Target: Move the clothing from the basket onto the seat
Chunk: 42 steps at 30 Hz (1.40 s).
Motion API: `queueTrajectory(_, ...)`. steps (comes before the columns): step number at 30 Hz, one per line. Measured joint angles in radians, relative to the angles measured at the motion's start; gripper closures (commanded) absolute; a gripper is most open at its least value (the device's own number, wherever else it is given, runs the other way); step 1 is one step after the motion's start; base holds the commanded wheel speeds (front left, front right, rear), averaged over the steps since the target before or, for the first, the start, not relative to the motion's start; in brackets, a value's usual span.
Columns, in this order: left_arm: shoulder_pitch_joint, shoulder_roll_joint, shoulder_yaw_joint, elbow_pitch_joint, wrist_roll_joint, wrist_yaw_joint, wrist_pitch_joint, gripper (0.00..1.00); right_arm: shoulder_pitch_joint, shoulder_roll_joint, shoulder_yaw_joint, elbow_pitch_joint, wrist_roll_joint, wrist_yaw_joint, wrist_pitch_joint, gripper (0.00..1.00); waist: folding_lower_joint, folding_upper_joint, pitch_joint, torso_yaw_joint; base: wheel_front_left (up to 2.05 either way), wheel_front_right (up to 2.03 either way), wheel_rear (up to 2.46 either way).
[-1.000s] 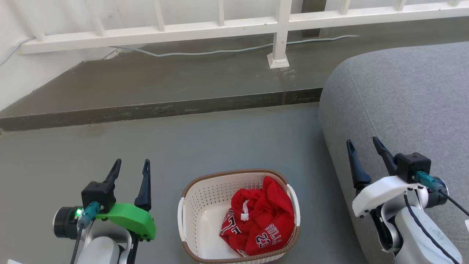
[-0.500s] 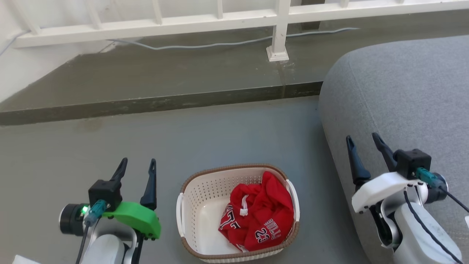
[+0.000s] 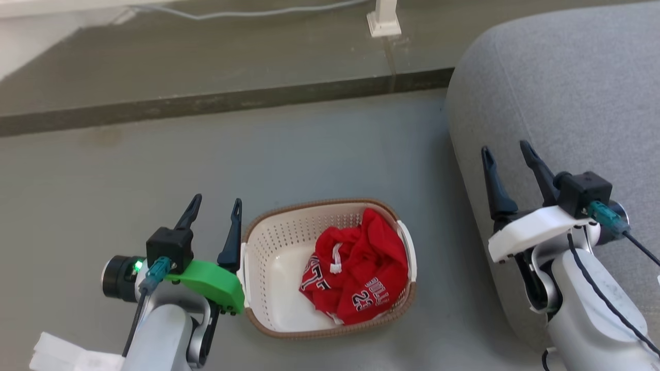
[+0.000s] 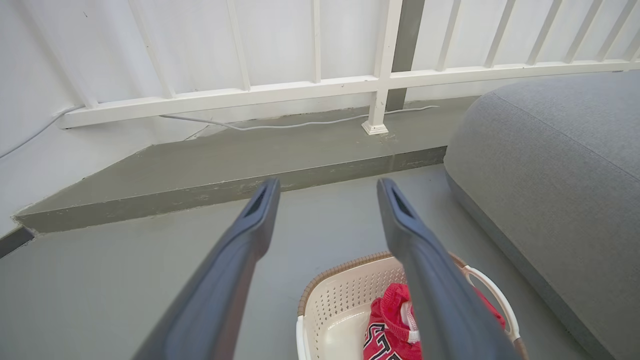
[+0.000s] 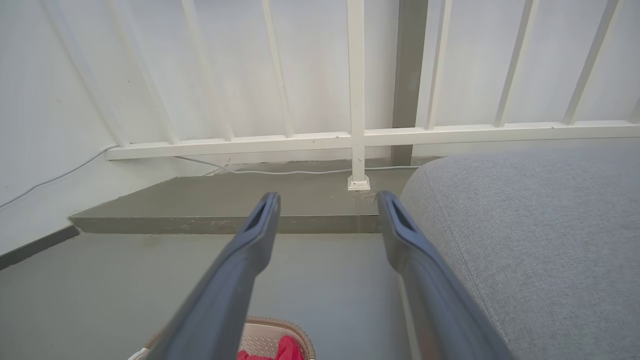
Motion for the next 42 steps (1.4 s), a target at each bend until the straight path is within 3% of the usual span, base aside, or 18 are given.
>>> queueTrajectory(26,-0.236,-0.033,-0.183,0.173,0.090,-0.070,0.088,0.00,-0.167,0.049,-0.007,-0.141,-0.033,0.018,-0.001,0.00,0.0001,0.0000,0.352,-0.087,0.00,0.00,0.00)
queueTrajectory(42,-0.407,-0.035,-0.225,0.305,0.119,-0.080,0.156,0.00,-0.250,0.100,0.008,-0.202,-0.032,0.029,-0.002,0.00,0.0001,0.0000,0.569,-0.178,0.00,0.00,0.00)
